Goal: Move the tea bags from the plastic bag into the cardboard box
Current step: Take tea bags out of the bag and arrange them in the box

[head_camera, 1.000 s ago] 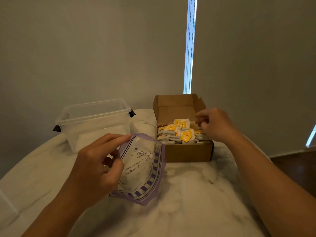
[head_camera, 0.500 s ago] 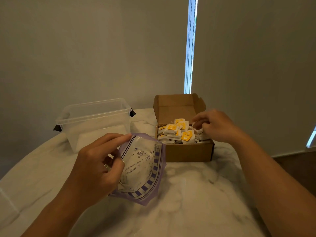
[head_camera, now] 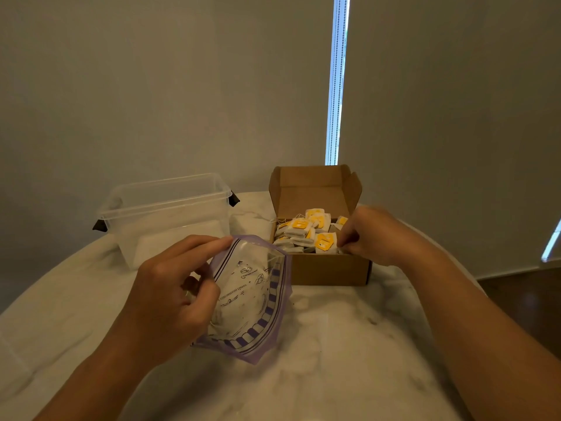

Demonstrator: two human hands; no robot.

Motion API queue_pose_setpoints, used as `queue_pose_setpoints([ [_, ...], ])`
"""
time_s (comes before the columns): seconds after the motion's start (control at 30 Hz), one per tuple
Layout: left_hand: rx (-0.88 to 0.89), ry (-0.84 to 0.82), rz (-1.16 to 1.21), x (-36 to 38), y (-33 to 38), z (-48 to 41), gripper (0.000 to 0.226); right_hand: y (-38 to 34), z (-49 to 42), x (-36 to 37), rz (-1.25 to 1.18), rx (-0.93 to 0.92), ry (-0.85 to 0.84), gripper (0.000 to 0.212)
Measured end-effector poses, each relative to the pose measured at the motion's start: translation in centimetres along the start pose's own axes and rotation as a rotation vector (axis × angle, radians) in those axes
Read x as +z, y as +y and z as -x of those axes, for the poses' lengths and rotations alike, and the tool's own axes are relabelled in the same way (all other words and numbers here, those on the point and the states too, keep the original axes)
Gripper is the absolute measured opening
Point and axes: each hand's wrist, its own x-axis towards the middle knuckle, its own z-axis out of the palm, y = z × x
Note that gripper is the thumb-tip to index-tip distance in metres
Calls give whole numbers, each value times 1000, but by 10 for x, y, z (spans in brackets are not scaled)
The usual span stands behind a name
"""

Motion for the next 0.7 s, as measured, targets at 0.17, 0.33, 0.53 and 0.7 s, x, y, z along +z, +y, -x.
queue_pose_setpoints([
  [0.17, -1, 4, -3, -1, -2, 0, 46, 3, 2, -5, -32, 11, 117, 19],
  [0.33, -6, 4, -1, 0, -2, 1, 46, -7, -6, 6, -22, -70, 129, 21],
  [0.53, -14, 3, -5, 1, -3, 1, 46, -9, -14, 11, 23, -109, 3, 20],
  [0.7, -16, 4, -24, -4, -3, -2, 48, -18, 2, -5, -54, -80, 185, 19],
])
